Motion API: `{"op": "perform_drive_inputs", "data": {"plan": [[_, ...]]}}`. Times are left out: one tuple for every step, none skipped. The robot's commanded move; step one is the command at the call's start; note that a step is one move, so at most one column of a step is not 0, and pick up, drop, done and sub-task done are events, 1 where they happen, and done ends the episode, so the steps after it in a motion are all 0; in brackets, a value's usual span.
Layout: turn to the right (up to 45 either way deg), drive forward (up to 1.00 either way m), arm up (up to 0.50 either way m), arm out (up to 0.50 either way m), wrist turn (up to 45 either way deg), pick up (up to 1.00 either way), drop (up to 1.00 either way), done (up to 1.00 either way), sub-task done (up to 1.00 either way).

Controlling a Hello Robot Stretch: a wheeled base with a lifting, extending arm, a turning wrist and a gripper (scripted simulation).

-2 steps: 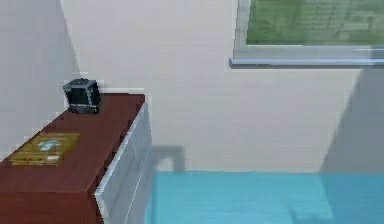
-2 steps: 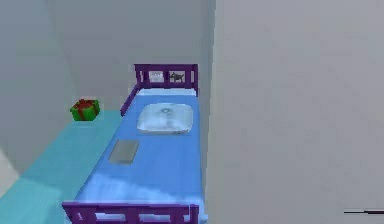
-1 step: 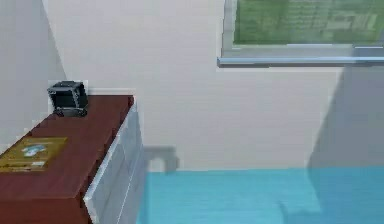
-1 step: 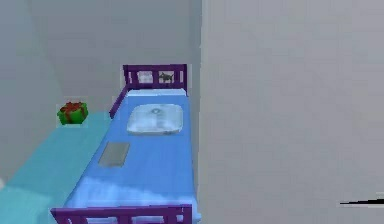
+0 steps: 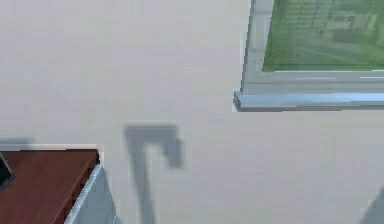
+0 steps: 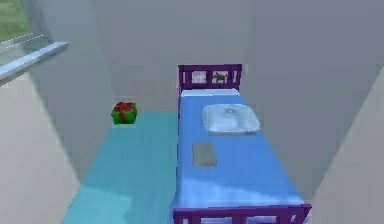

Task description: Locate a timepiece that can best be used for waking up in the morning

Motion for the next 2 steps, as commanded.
{"op": "perform_drive_inputs", "data": {"plan": [[-45.0,0.00,0.00,0.00,0.0,0.00,0.00,0.00,0.00],[0.0,0.00,0.00,0.00,0.0,0.00,0.00,1.00,0.00]]}}
